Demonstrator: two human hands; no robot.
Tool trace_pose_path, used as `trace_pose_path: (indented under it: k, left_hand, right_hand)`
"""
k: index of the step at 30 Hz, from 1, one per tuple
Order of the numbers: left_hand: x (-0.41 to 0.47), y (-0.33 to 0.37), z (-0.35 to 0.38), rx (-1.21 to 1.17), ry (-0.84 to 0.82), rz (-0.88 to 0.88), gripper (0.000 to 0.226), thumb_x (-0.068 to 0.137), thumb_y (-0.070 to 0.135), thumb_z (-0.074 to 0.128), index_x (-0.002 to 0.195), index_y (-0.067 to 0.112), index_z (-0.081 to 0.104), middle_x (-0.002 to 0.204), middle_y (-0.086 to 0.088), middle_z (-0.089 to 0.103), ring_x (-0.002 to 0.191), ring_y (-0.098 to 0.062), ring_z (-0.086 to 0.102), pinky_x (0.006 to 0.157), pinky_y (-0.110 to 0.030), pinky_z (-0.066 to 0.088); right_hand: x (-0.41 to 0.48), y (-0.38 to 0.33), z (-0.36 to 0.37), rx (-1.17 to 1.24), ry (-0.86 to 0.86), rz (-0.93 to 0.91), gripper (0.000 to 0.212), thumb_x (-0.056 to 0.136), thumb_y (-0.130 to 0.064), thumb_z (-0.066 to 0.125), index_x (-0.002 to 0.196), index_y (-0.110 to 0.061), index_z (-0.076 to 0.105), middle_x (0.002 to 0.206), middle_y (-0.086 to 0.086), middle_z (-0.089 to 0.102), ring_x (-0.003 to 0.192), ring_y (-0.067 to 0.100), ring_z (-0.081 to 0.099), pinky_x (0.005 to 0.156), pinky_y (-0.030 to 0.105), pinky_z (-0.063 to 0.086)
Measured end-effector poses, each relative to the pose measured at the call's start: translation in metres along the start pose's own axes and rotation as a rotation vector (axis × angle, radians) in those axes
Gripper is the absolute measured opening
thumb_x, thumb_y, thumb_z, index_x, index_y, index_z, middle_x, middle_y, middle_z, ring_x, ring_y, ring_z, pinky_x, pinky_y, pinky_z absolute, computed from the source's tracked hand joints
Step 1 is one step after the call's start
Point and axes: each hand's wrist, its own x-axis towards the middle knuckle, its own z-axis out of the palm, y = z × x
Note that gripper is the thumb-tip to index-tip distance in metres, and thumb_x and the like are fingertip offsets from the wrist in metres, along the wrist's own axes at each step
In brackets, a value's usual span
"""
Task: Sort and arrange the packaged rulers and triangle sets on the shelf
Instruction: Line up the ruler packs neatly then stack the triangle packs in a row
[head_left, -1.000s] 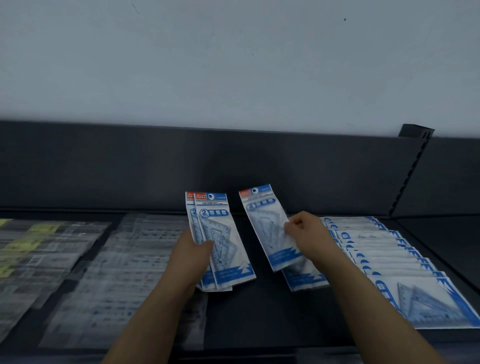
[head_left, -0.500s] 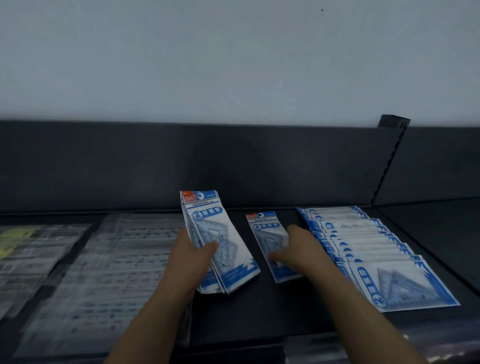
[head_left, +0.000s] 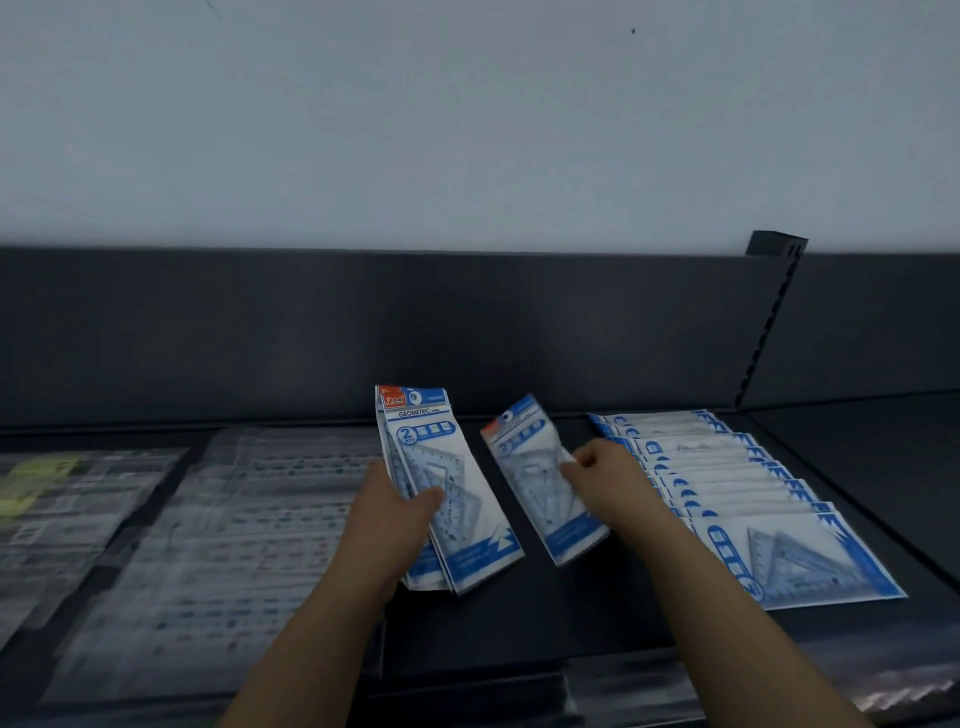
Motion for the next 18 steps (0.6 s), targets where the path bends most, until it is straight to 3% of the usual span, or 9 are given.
trace_pose_path:
  k: [2,5,7,9,13,16,18]
  left_hand:
    - [-0.002,0.001,0.003,-0.03,-0.01,0.0,0.03,0.09,0.009,0.063,0.119,0.012,0.054,0.11,-0.007,0.066,0.092,-0.019,0.065,0.069,-0.028,0.051]
    - [-0.009,0.006,0.012,-0.131,-0.068,0.025,0.017,0.093,0.013,0.061,0.109,0.019,0.06,0.102,0.0,0.07,0.082,-0.01,0.069,0.06,-0.021,0.053]
    - [-0.014,0.009,0.021,-0.159,-0.12,0.034,0.014,0.091,0.017,0.063,0.103,0.023,0.062,0.097,0.003,0.072,0.079,-0.007,0.071,0.061,-0.021,0.056]
    - [-0.016,0.01,0.028,-0.188,-0.139,0.022,0.024,0.09,0.018,0.065,0.113,0.022,0.058,0.106,0.0,0.071,0.088,-0.013,0.071,0.069,-0.03,0.058]
    - [-0.02,0.012,0.04,-0.333,-0.133,-0.009,0.022,0.096,0.017,0.055,0.118,0.023,0.053,0.111,-0.004,0.068,0.094,-0.022,0.069,0.074,-0.039,0.058]
    - [-0.033,0.016,0.054,-0.375,-0.199,-0.014,0.018,0.099,0.017,0.047,0.105,0.034,0.051,0.106,-0.002,0.067,0.092,-0.021,0.069,0.068,-0.034,0.057]
    - [-0.04,0.016,0.062,-0.366,-0.274,0.002,0.02,0.1,0.019,0.045,0.108,0.037,0.05,0.106,0.003,0.067,0.089,-0.013,0.07,0.064,-0.025,0.056]
  right_hand:
    - [-0.006,-0.004,-0.002,0.266,0.039,-0.002,0.014,0.095,-0.023,0.054,0.096,-0.009,0.057,0.089,0.007,0.067,0.076,0.019,0.065,0.057,0.029,0.05]
    - [-0.019,-0.013,0.005,0.495,-0.004,-0.002,0.011,0.093,-0.022,0.057,0.094,-0.011,0.058,0.088,0.008,0.069,0.073,0.019,0.067,0.059,0.031,0.054]
    - [-0.025,-0.014,0.015,0.48,-0.086,-0.024,0.011,0.092,-0.023,0.06,0.092,-0.013,0.059,0.088,0.007,0.069,0.072,0.018,0.068,0.06,0.032,0.054]
    - [-0.03,-0.013,0.018,0.436,-0.141,-0.056,0.016,0.09,-0.029,0.064,0.095,-0.015,0.059,0.092,0.004,0.07,0.079,0.019,0.07,0.068,0.035,0.058]
    - [-0.041,-0.009,0.009,0.515,-0.259,-0.12,0.034,0.086,-0.027,0.069,0.116,-0.018,0.055,0.107,0.001,0.071,0.092,0.017,0.071,0.083,0.039,0.058]
    - [-0.052,-0.007,0.004,0.533,-0.371,-0.195,0.033,0.09,-0.017,0.065,0.121,-0.019,0.057,0.109,0.003,0.072,0.097,0.02,0.07,0.088,0.042,0.056]
    - [-0.056,-0.005,-0.007,0.503,-0.359,-0.232,0.032,0.089,-0.014,0.065,0.12,-0.02,0.058,0.108,0.002,0.072,0.097,0.02,0.07,0.088,0.044,0.055]
